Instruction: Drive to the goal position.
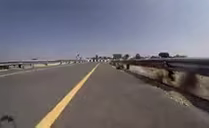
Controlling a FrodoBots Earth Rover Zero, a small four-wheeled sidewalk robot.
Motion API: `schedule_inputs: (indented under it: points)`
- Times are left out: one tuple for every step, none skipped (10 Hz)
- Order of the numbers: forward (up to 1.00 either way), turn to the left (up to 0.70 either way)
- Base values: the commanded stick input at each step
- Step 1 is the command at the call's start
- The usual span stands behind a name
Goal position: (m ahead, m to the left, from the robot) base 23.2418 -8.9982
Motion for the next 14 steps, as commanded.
schedule_inputs:
  points:
    - [1.00, 0.00]
    - [1.00, 0.00]
    - [1.00, 0.00]
    - [1.00, 0.00]
    - [1.00, 0.00]
    - [1.00, 0.00]
    - [1.00, 0.00]
    - [1.00, 0.00]
    - [1.00, 0.00]
    - [1.00, 0.00]
    - [1.00, 0.00]
    - [1.00, 0.00]
    - [1.00, 0.00]
    - [1.00, 0.00]
